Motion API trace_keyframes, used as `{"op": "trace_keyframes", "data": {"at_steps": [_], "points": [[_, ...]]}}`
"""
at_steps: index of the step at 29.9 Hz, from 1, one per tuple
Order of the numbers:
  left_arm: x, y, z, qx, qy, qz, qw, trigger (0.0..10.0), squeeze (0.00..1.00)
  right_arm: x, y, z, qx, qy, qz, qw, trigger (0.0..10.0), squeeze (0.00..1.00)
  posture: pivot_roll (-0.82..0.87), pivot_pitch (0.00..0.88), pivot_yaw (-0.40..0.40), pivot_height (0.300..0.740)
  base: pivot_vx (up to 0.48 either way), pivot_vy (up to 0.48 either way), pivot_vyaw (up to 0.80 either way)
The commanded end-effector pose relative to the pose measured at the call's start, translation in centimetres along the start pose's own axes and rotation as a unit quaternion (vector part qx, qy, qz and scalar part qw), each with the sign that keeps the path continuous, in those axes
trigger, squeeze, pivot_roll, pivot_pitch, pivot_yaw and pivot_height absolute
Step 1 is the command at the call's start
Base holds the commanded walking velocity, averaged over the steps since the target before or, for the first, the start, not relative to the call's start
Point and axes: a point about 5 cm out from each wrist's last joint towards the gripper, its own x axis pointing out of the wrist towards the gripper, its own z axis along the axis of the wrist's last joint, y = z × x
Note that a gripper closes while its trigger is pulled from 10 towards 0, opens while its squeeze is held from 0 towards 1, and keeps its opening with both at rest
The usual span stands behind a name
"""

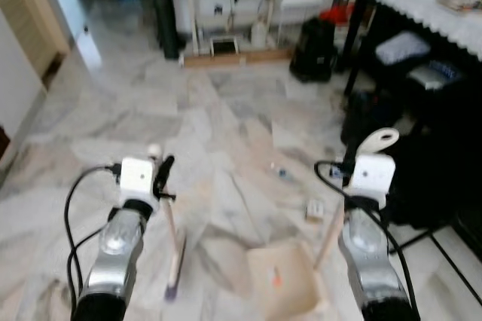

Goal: Sweep floor

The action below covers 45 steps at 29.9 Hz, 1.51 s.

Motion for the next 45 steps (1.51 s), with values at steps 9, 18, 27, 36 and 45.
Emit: {"op": "trace_keyframes", "data": {"at_steps": [9, 18, 27, 36, 45], "points": [[0.63, -0.25, 1.30, 0.006, -0.029, -0.010, 1.000, 10.0, 0.00, 0.44, -0.13, 0.69, 0.000, -0.013, -0.005, 1.000, 10.0, 0.00, -0.09, 0.000, 0.025, 0.740, 0.433, 0.000, -0.33], [0.68, -0.37, 1.30, 0.005, -0.029, -0.011, 1.000, 10.0, 0.00, 0.46, -0.25, 0.65, -0.004, -0.014, -0.007, 1.000, 10.0, 0.00, -0.09, 0.000, 0.024, 0.740, 0.432, 0.000, -0.18], [0.70, -0.47, 1.30, 0.004, -0.030, -0.011, 0.999, 10.0, 0.00, 0.49, -0.33, 0.61, -0.002, -0.012, -0.006, 1.000, 10.0, 0.00, -0.09, 0.000, 0.022, 0.740, 0.430, 0.000, -0.71], [0.71, -0.44, 1.27, 0.004, -0.029, -0.012, 0.999, 10.0, 0.00, 0.49, -0.27, 0.68, -0.006, -0.016, -0.007, 1.000, 10.0, 0.00, -0.09, 0.000, 0.026, 0.740, 0.424, 0.000, -0.09], [0.76, -0.43, 1.33, 0.004, -0.030, -0.013, 0.999, 10.0, 0.00, 0.48, -0.30, 0.69, -0.007, -0.017, -0.010, 1.000, 10.0, 0.00, -0.09, 0.000, 0.029, 0.740, 0.420, 0.000, 0.00]]}}
